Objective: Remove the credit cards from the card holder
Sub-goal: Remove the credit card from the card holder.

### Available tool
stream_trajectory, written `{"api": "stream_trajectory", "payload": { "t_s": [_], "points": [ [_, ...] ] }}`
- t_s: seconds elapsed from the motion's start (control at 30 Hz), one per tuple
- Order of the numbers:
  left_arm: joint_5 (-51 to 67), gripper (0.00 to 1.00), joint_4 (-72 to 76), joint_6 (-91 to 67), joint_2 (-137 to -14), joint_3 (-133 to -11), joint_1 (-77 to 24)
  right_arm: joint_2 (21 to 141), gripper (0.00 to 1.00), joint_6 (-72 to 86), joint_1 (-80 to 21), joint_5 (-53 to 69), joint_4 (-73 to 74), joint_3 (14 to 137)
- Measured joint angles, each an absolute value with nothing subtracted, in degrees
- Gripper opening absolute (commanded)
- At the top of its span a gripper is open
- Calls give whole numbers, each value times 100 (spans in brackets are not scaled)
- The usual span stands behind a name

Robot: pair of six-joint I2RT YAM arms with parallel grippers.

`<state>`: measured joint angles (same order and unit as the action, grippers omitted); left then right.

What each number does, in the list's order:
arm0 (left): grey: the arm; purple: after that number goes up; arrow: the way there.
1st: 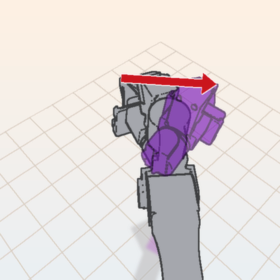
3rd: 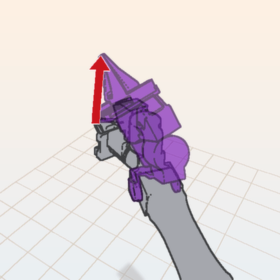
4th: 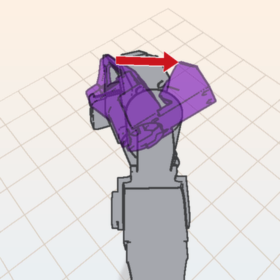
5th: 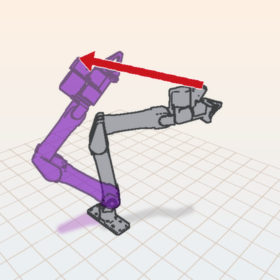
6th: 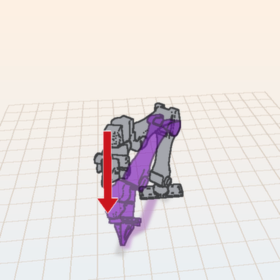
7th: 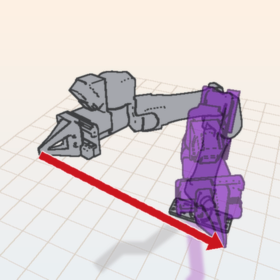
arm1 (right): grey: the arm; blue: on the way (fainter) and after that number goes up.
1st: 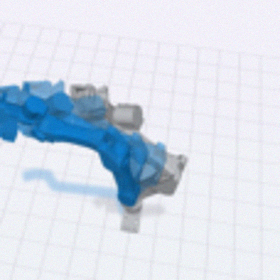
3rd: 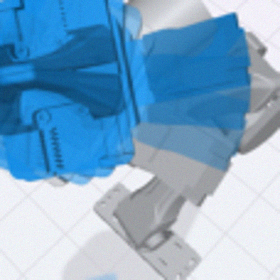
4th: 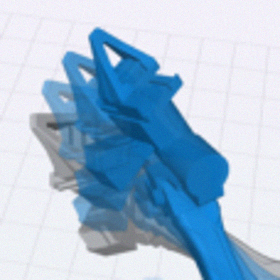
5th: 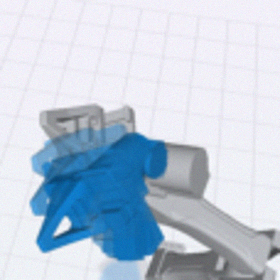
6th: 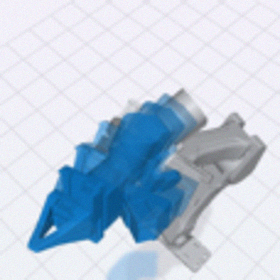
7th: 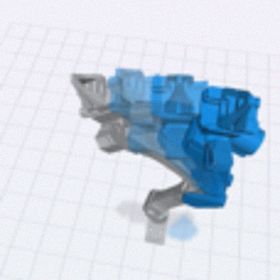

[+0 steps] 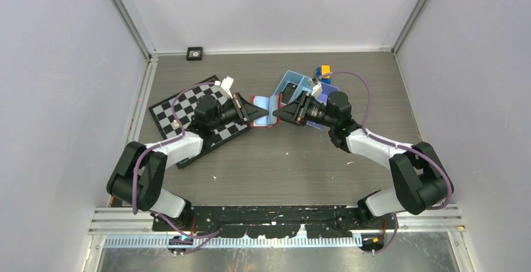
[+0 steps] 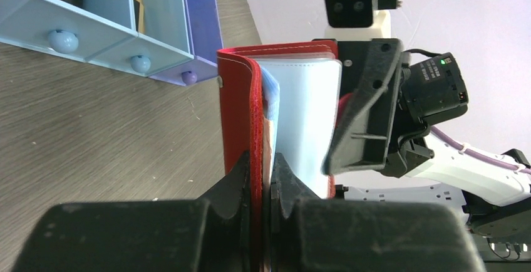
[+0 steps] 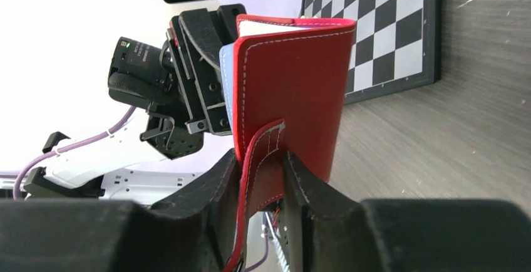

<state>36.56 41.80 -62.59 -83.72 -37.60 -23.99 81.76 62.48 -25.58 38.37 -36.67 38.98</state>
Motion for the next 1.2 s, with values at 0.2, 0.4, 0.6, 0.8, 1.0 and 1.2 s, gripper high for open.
{"api": "stream_trajectory", "payload": {
  "t_s": [0.2, 0.4, 0.6, 0.8, 1.0, 1.2],
  "points": [
    [3671, 0, 4058, -6248, -8388, -3765, -2469, 7723, 42, 5937, -2668, 3623, -3120, 3892],
    [3675, 0, 4058, -6294, -8390, -3765, -2467, 7448, 61, 5822, -2604, 3452, -2985, 3830],
    [3791, 0, 4491, -6571, -8543, -3765, -2462, 7448, 50, 5798, -2550, 3343, -2869, 3763],
    [3848, 0, 4609, -6624, -8580, -3765, -2462, 7448, 19, 5666, -2497, 3164, -2471, 3763],
    [3859, 33, 4604, -6611, -8578, -3765, -2462, 7448, 9, 5618, -2451, 3094, -2259, 3763],
    [3870, 67, 4707, -6716, -8569, -3756, -2416, 7448, 6, 5599, -2434, 3059, -2152, 3763]
  ]
}}
